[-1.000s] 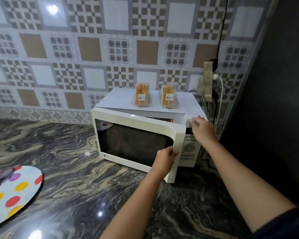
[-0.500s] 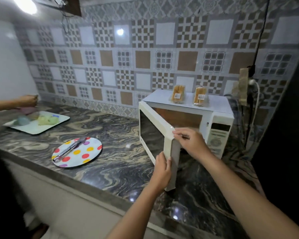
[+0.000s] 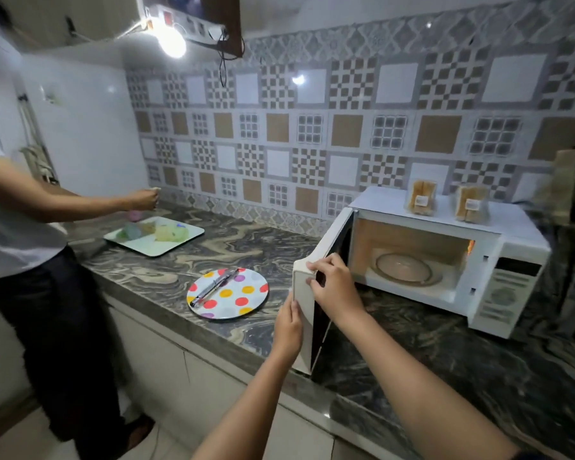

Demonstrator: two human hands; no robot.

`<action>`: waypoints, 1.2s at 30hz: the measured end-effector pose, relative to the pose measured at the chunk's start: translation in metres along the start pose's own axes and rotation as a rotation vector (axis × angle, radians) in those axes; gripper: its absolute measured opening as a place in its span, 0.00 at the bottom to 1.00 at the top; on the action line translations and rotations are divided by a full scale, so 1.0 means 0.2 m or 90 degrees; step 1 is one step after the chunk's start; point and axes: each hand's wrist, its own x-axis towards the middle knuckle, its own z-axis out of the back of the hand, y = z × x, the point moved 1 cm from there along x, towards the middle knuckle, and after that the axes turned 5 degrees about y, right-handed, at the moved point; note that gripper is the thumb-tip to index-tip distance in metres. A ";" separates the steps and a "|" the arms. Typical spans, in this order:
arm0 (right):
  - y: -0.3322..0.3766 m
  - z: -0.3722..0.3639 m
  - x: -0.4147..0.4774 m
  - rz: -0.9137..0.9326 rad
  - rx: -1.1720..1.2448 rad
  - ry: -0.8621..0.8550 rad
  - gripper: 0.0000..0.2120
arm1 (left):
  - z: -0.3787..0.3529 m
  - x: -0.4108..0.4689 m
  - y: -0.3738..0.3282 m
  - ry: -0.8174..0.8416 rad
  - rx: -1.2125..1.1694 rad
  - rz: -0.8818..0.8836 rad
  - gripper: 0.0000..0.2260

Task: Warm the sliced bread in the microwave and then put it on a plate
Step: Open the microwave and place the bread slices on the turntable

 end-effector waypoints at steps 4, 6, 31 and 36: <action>0.10 -0.15 0.06 -0.033 0.011 -0.044 0.15 | 0.17 0.08 0.04 0.018 0.013 0.000 0.14; 0.13 -0.20 0.08 -0.038 0.006 -0.057 0.15 | 0.24 0.10 0.05 0.021 0.024 -0.019 0.14; 0.23 -0.35 0.13 -0.100 0.092 -0.031 0.22 | 0.40 0.17 0.02 -0.084 0.149 0.025 0.11; 0.19 -0.17 0.00 -0.106 0.070 0.039 0.22 | 0.36 0.02 -0.15 -0.139 0.133 0.039 0.16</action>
